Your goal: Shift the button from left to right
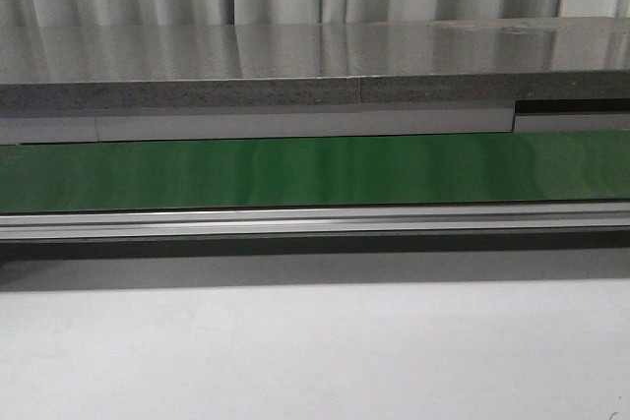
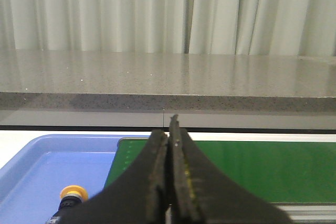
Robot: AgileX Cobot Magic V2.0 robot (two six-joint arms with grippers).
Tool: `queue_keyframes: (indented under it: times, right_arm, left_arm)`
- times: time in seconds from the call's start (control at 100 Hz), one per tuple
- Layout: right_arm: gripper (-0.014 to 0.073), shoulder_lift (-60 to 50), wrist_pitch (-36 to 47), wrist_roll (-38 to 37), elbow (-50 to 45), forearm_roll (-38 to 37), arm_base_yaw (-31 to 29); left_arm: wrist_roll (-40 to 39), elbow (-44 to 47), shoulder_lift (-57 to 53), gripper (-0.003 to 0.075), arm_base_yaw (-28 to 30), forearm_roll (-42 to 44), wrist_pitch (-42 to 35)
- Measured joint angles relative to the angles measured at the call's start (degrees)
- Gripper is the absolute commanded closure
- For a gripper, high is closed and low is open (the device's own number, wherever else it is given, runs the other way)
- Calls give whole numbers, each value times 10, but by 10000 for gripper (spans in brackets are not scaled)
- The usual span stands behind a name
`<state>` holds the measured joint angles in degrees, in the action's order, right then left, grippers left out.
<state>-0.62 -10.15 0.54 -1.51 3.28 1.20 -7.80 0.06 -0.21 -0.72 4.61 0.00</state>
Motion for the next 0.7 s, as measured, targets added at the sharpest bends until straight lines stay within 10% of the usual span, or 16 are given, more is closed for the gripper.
queue_keyframes:
  times: [0.7]
  right_arm:
    - [660,0,0,0,0,0,0]
  left_arm:
    - [0,-21,14,741,0,-18,83]
